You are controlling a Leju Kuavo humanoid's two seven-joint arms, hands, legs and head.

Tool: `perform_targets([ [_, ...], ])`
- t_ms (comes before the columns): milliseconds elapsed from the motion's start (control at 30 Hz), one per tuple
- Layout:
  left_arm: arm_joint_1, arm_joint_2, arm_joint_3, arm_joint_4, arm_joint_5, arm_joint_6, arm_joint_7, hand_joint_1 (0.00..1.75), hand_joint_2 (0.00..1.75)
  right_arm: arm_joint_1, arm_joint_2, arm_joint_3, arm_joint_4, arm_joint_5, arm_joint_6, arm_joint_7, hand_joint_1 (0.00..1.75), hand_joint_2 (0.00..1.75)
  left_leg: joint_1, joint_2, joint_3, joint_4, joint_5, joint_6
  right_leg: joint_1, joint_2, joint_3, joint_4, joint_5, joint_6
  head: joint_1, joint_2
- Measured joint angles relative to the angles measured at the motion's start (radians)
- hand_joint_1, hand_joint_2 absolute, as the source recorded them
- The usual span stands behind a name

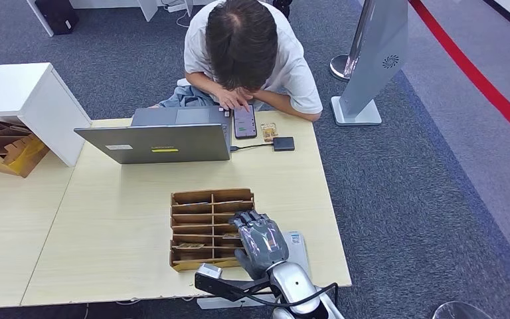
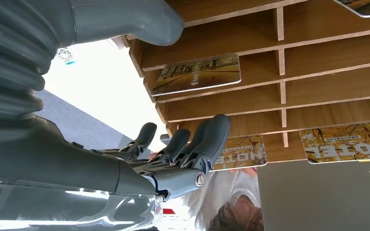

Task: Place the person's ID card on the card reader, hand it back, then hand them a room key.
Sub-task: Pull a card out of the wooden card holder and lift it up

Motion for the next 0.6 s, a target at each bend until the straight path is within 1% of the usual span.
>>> perform_targets([
  [600, 0.0, 0.0, 0.0, 0.0, 0.0, 0.0, 0.0, 0.0, 0.0, -0.002, 0.0, 0.0, 0.007, 0.0, 0.0, 0.0, 0.69, 1.75, 0.0, 0.0, 0.0, 0.0, 0.0, 0.0, 0.0, 0.0, 0.0, 0.0, 0.0, 0.0, 0.0, 0.0],
])
